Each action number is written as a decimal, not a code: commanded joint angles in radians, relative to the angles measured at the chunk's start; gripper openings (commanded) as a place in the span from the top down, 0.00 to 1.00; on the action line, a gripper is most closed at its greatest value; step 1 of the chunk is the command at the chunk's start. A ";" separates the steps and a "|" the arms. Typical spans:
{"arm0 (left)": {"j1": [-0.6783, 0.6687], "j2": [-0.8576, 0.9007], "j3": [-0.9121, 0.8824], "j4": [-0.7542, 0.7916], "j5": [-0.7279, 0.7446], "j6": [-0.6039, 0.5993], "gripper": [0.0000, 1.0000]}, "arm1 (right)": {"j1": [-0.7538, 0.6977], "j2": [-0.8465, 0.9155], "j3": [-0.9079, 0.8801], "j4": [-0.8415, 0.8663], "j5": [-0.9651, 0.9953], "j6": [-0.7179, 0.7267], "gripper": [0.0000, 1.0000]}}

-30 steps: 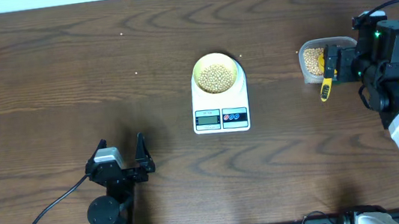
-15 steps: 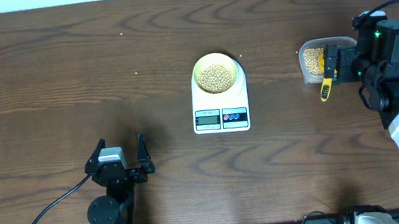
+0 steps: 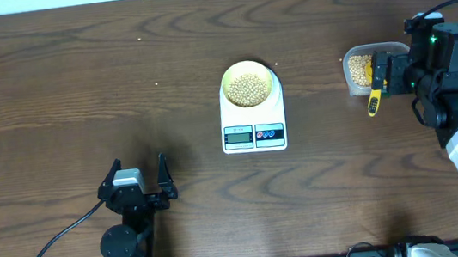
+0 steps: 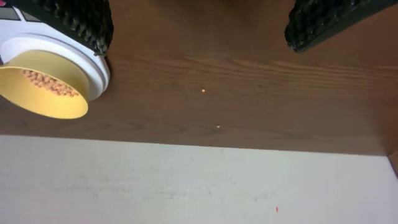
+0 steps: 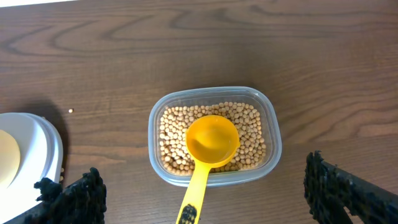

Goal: Scoop item into bowl and weigh 50g on scale

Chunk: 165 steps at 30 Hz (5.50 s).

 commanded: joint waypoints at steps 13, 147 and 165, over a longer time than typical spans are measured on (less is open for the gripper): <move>0.005 -0.009 -0.015 -0.037 0.002 -0.037 0.10 | 0.003 0.002 0.002 -0.001 0.005 -0.011 0.01; 0.005 -0.003 -0.015 -0.034 0.032 -0.074 0.10 | 0.005 -1.247 -1.040 0.814 -0.008 -0.037 0.01; 0.005 -0.003 -0.015 -0.034 0.032 -0.074 0.09 | 0.006 -1.247 -1.040 0.443 -0.010 0.068 0.01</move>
